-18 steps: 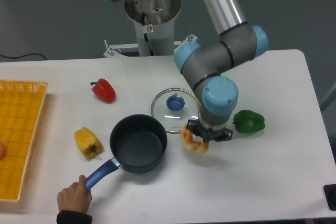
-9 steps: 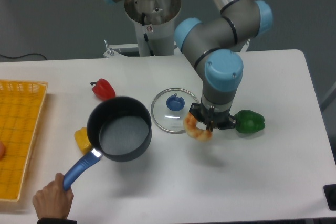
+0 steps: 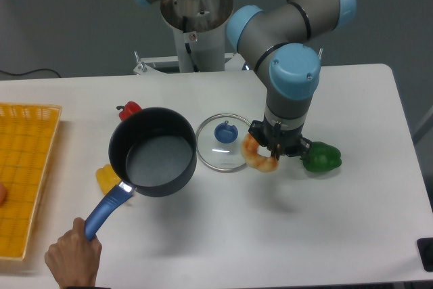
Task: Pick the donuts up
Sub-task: 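Lift the gripped donut up off the table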
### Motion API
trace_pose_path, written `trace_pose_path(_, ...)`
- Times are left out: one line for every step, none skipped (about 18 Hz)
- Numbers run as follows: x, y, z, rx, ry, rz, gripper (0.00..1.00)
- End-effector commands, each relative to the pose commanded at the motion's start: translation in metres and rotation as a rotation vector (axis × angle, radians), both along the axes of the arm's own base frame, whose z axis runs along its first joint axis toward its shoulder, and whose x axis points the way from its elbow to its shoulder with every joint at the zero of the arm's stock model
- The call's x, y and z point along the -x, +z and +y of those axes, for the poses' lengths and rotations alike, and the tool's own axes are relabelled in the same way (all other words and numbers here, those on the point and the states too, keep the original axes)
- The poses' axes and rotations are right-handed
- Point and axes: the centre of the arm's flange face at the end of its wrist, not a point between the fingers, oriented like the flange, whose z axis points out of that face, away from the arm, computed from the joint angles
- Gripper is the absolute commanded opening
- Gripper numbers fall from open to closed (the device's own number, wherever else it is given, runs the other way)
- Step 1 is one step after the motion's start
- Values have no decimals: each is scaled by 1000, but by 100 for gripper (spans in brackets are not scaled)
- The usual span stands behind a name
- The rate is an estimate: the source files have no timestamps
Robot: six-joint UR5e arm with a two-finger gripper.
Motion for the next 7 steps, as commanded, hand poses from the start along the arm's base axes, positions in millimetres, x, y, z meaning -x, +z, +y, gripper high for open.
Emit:
trace_pose_path(0,-1,0,1,0,-1,10)
trace_pose_path(0,-1,-1,2,0,-3,10)
trace_pose_path(0,1,-2,0,2,0,10)
trace_pose_path(1,5,-5,-4,5,4,10)
trace_pose_path(1,7,-5,-10,6,5,10)
trace_pose_path(1,7,-5,-13,6,4,10)
trace_pose_path(0,7,-4,-13,6,4,10)
